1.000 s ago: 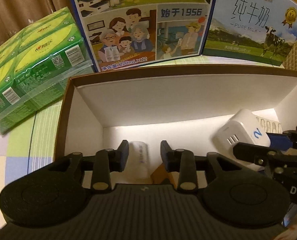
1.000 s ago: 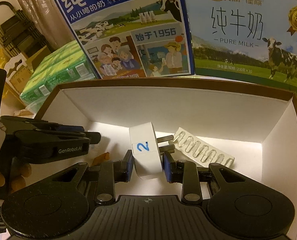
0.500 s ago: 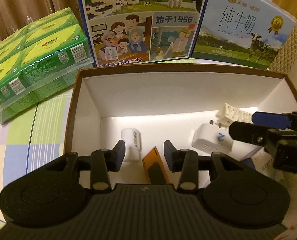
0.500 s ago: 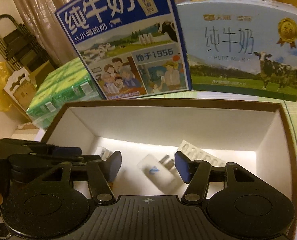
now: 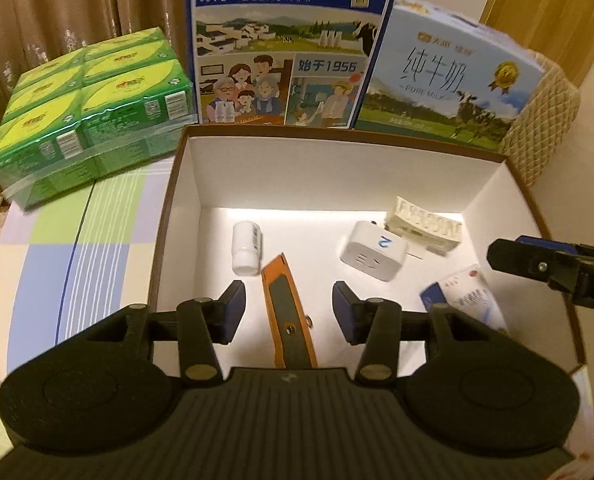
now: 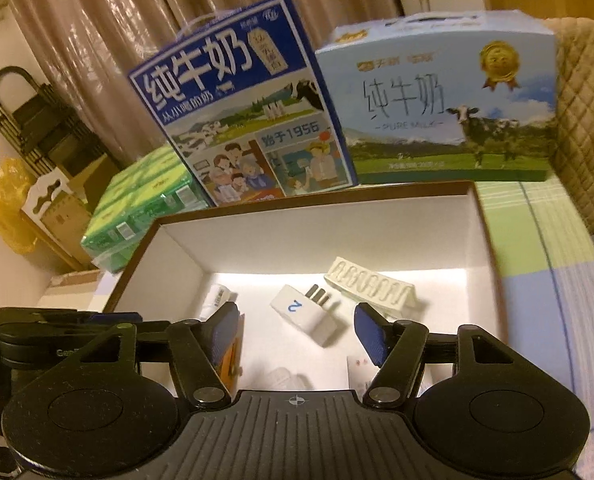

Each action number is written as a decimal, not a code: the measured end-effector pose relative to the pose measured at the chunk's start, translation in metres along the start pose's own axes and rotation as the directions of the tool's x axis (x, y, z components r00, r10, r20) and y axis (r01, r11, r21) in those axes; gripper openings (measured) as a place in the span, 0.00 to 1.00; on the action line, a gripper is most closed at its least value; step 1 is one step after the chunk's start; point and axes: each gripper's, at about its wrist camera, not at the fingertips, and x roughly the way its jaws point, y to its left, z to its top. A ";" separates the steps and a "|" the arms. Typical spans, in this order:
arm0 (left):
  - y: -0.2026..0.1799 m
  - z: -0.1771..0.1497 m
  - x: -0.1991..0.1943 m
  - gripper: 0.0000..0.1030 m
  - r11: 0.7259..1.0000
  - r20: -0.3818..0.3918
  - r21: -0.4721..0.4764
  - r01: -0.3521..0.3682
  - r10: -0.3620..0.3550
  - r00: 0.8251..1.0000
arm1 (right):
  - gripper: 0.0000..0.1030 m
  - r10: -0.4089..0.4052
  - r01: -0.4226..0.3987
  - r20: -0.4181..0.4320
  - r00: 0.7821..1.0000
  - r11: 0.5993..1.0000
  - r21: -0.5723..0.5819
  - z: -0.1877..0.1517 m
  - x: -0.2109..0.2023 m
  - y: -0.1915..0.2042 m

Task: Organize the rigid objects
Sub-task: 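Withdraw both grippers from the box back toward the table items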

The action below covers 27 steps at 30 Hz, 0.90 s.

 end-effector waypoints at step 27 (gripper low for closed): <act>-0.005 -0.097 -0.107 0.55 0.998 0.043 -0.059 -0.013 0.015 0.999 | 0.61 0.021 -0.020 0.021 1.000 1.000 -0.018 -0.089 -0.110 0.025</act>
